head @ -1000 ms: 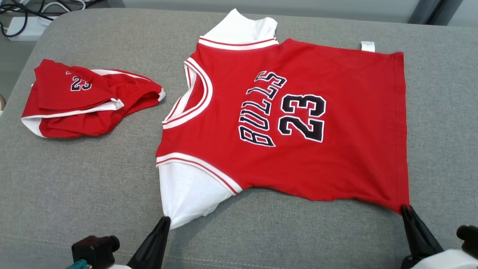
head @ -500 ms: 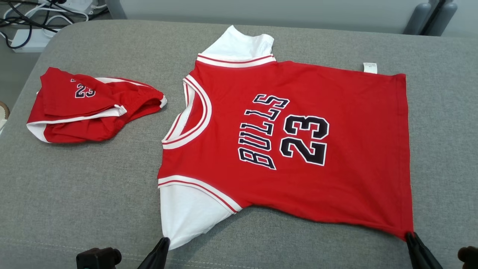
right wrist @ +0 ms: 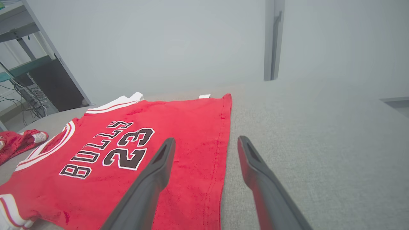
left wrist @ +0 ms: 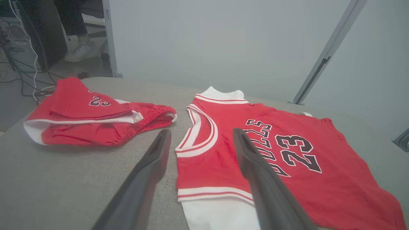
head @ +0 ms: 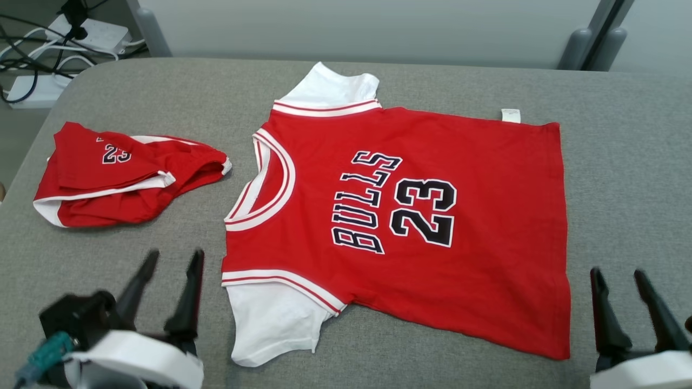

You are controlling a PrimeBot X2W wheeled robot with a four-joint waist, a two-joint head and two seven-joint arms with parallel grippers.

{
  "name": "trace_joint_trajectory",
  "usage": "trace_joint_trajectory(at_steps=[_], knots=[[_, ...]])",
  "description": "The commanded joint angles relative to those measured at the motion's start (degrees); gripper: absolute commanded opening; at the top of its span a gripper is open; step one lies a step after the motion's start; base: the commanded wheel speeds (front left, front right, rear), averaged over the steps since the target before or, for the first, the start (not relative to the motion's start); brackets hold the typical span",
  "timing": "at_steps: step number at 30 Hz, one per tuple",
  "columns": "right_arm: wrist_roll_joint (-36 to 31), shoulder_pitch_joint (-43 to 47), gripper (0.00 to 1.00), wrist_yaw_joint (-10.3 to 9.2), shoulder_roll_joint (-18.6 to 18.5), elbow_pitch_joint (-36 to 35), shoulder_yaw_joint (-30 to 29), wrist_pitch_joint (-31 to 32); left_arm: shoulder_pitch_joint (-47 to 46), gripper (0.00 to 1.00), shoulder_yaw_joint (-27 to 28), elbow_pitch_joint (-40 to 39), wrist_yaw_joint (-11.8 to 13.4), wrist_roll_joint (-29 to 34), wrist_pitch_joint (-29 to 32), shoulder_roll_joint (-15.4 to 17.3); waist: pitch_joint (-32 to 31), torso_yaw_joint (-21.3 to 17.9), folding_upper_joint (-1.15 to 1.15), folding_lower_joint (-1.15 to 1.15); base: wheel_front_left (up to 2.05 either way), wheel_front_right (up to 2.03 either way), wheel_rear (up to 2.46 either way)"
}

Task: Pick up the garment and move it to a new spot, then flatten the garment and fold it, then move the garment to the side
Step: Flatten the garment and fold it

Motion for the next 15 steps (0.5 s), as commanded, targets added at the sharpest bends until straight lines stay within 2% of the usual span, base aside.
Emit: trace_joint_trajectory(at_steps=[1, 9, 15], knots=[[-1.26, -2.61, 1.00, 0.25, -1.01, -1.88, 1.06, -1.21, -4.38, 1.00, 2.75, -0.86, 0.24, 1.10, -0.94, 1.40, -0.50, -0.50, 0.00, 0.00, 0.00, 0.00, 0.00], [-10.15, -12.10, 1.00, 0.25, -0.83, 3.25, 4.03, -7.70, -16.37, 1.00, 3.90, 9.10, -3.19, 2.92, -4.01, 0.68, -2.34, -2.74, 0.00, 0.00, 0.00, 0.00, 0.00], [-13.19, -12.96, 1.00, 0.25, -0.80, 9.78, 5.15, -10.32, -15.27, 1.00, 4.36, 17.10, -3.46, 3.73, -7.24, 0.69, -3.72, -3.59, 0.00, 0.00, 0.00, 0.00, 0.00]])
